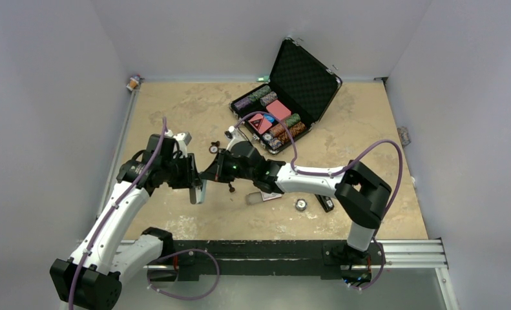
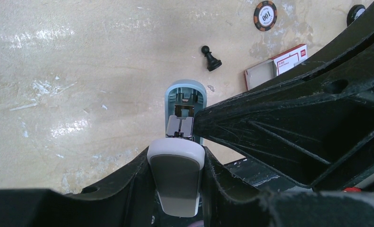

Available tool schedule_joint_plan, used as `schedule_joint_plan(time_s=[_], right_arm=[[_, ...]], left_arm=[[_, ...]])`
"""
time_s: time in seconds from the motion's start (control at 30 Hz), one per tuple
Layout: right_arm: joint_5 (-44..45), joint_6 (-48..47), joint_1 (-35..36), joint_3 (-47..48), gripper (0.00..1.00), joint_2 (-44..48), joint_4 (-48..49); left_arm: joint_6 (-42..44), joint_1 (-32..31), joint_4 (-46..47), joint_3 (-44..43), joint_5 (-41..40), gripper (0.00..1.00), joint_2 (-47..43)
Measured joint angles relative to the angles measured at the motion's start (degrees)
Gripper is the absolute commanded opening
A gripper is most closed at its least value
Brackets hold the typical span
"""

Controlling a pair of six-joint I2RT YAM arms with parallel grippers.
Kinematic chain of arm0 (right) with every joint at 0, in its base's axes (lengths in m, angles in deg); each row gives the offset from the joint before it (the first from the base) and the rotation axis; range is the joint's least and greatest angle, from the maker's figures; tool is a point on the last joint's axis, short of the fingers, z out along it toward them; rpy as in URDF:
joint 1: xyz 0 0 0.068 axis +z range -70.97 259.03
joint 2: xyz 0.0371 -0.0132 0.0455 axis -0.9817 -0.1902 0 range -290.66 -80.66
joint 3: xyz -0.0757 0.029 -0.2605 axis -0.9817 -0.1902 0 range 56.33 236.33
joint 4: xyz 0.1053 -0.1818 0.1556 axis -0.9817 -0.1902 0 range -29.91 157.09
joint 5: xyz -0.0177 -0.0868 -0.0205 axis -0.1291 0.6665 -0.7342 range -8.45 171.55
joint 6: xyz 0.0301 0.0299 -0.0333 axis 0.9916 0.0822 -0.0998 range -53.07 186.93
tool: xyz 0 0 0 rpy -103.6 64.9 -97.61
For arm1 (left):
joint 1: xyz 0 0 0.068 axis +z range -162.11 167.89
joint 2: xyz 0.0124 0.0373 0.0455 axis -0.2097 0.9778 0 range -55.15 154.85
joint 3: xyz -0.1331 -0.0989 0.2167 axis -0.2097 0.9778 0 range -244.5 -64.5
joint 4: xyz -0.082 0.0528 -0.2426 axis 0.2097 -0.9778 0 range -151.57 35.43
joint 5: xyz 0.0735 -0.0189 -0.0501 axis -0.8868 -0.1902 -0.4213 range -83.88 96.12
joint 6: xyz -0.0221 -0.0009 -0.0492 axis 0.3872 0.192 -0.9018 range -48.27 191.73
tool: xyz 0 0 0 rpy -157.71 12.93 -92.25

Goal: Unload the staples from the stapler

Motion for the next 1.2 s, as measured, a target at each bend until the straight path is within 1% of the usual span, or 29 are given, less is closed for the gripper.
schedule_joint_plan(time_s=[0.33,0.53,0.63,0.9,1.2], right_arm=[[-0.9,-0.2,-0.2,-0.8,0.0,-1.7,1.8],[-0.8,0.9,0.2,-8.0,0.0,-1.9,4.8],[-0.4,1.5,1.4,-9.8,0.0,-2.1,5.1],[1.1,2.0,5.4,-10.0,0.0,-3.8,5.7],[3.1,3.0,7.9,-9.9,0.0,-3.9,5.7]], left_arm=[[0.0,0.0,-0.7,0.0,-1.0,0.0,0.6],[0.0,0.0,-0.7,0.0,-0.8,0.0,0.6],[0.0,0.0,-0.9,0.0,-0.7,0.0,0.6],[0.6,0.0,-3.1,0.0,-1.4,0.0,0.6],[1.0,0.0,-4.7,0.0,-1.4,0.0,0.5]])
